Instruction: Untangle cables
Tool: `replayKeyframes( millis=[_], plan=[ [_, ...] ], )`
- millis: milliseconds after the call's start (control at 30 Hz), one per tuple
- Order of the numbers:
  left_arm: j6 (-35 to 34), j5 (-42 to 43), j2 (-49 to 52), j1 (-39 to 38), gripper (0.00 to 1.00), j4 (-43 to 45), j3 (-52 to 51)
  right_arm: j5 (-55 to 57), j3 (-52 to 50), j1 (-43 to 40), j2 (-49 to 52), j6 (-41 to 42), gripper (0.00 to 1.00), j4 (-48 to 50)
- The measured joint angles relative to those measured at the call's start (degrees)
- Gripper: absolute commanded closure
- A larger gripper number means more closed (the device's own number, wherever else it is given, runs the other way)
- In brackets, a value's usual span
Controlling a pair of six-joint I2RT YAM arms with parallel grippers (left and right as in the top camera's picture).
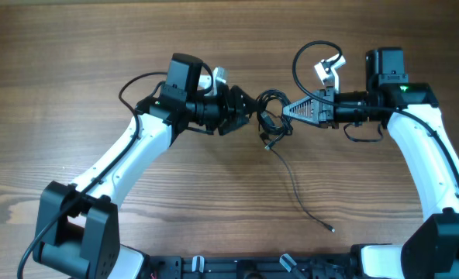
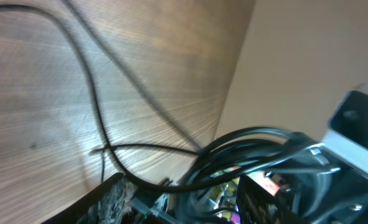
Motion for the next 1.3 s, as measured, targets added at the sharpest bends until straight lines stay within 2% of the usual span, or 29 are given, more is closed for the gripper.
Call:
replayKeyframes(
  millis=[133, 267, 367, 433, 533, 567, 600, 667, 733, 767, 800, 833, 933, 1000, 1067, 1133, 1167, 1233, 1267, 1300],
  plan=[
    [-0.17, -1.73, -0.02, -4.20, 0.41, 6.49, -0.02, -0.28, 0.00, 0.00, 0.00, -0.44, 0.96, -0.24],
    [-0.44, -7.72, -0.02, -7.37, 0.57, 5.62, -0.02, -0.31, 0.00, 0.00, 0.00, -0.61, 0.96, -2.12],
    [-0.57, -11.13, -0.02, -7.39, 0.58, 2.40, 0.02, -0.28, 0.00, 0.00, 0.00, -0.61, 0.96, -2.56],
    [-0.55, -13.51, -0.04, -7.39, 0.68, 0.28, 0.02, 0.17, -0.04, 0.04, 0.07, -0.81, 0.96, -3.10],
    [-0.35, -14.67, -0.68, -6.88, 0.61, 0.33, 0.20, 0.81, -0.07, 0.11, 0.20, -1.27, 0.95, -3.72],
    [-0.44, -14.71, -0.76, -6.49, 0.64, 0.66, 0.22, 0.83, -0.07, 0.11, 0.22, -1.40, 0.95, -3.74],
    [-0.35, -14.71, -0.81, -5.95, 0.71, 0.98, 0.24, 0.83, -0.07, 0.11, 0.22, -1.49, 0.95, -3.74],
    [-0.20, -16.20, -0.85, -5.01, 0.96, 1.01, 0.24, 0.66, -0.07, 0.11, 0.22, -1.44, 0.88, -3.72],
    [-0.20, -16.76, -0.85, -5.38, 0.96, 1.01, 0.24, 0.57, -0.09, 0.11, 0.26, -1.44, 0.88, -2.47],
    [-0.35, -17.25, -0.85, -5.57, 0.88, 1.01, 0.24, 0.37, -0.09, 0.11, 0.26, -1.44, 0.88, -2.10],
    [-0.39, -18.10, -0.85, -5.62, 0.62, 0.96, 0.24, 0.11, -0.09, 0.11, 0.26, -1.44, 0.88, -1.97],
    [-0.44, -18.51, -0.85, -5.51, 0.57, 0.98, 0.24, -0.09, -0.09, 0.11, 0.26, -1.44, 0.89, -1.88],
    [-0.61, -16.13, -0.85, -5.44, 0.56, 1.01, 0.24, 0.22, -0.09, 0.11, 0.26, 0.22, 0.90, 1.01],
    [-0.61, -12.94, -0.85, -5.42, 0.55, 0.79, 0.24, 1.64, -0.09, 0.11, 0.26, 2.05, 0.80, 2.86],
    [-0.61, -10.58, -0.85, -5.38, 0.50, -0.57, 0.24, 8.33, -0.09, 0.11, 0.26, 3.23, 0.64, 3.91],
    [-0.81, -9.70, -0.85, -4.63, 0.50, -2.51, 0.24, 21.03, -0.07, 0.15, 0.26, 3.74, 0.29, 1.29],
    [-0.81, -9.51, -0.85, -3.87, 0.50, -3.61, 0.24, 27.74, -0.02, 0.15, 0.26, 4.11, 0.23, -1.42],
    [-0.79, -8.87, -0.85, -0.98, 0.51, -8.41, 0.37, 33.35, -0.09, 0.15, 0.26, 3.82, 0.19, -4.07],
    [-0.81, -8.79, -0.85, 1.01, 0.54, -11.17, 0.37, 34.97, -0.09, 0.17, 0.26, 4.02, 0.16, -5.22],
    [-0.81, -8.90, -0.85, 4.11, 0.55, -15.65, 0.33, 36.63, -0.09, 0.44, 0.26, 4.13, 0.09, -6.49]
  ],
)
